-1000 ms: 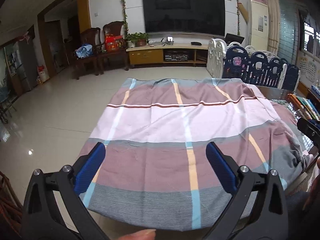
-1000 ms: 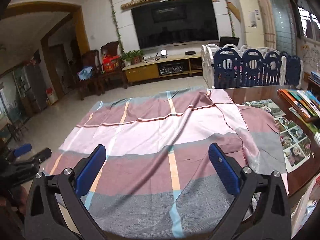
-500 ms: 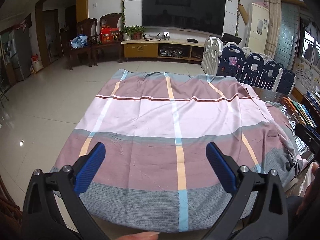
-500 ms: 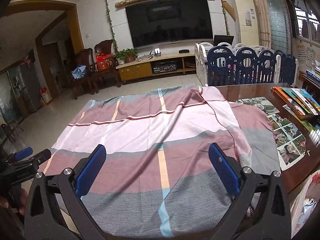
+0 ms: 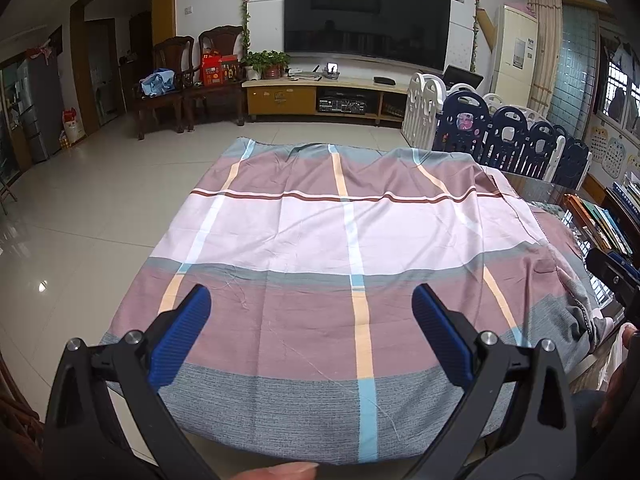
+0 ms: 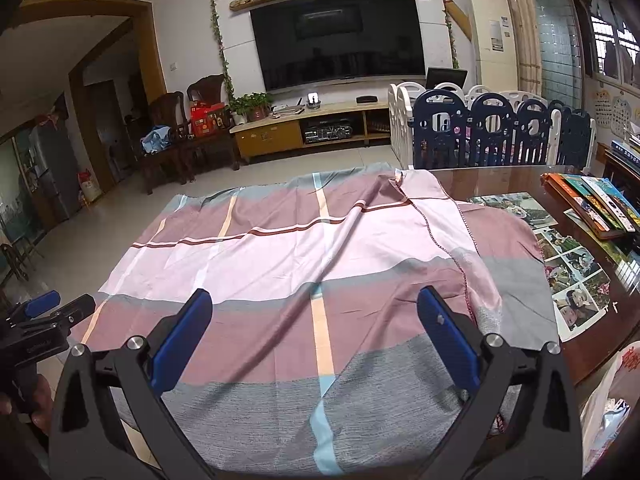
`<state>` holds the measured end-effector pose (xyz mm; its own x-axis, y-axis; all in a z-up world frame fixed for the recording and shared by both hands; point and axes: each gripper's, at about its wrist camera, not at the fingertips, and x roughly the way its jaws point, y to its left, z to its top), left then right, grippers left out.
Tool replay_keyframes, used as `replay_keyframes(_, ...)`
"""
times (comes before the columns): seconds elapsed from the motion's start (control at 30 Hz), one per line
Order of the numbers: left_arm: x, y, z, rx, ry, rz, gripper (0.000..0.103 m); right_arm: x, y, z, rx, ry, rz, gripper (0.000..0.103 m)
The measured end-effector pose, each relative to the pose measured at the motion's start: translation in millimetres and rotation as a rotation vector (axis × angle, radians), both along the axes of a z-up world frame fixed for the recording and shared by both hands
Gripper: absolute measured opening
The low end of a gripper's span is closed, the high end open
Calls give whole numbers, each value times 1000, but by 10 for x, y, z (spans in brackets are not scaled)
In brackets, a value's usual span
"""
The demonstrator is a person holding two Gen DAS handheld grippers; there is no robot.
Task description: Collect trash
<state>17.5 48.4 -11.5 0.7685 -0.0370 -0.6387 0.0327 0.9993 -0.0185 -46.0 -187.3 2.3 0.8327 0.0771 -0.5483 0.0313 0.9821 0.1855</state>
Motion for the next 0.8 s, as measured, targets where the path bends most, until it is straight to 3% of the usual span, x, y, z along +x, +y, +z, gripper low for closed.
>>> replay_keyframes(0.8, -19, -2, 4, -3, -2, -7, 100, 13, -11, -9, 0, 1, -1, 100)
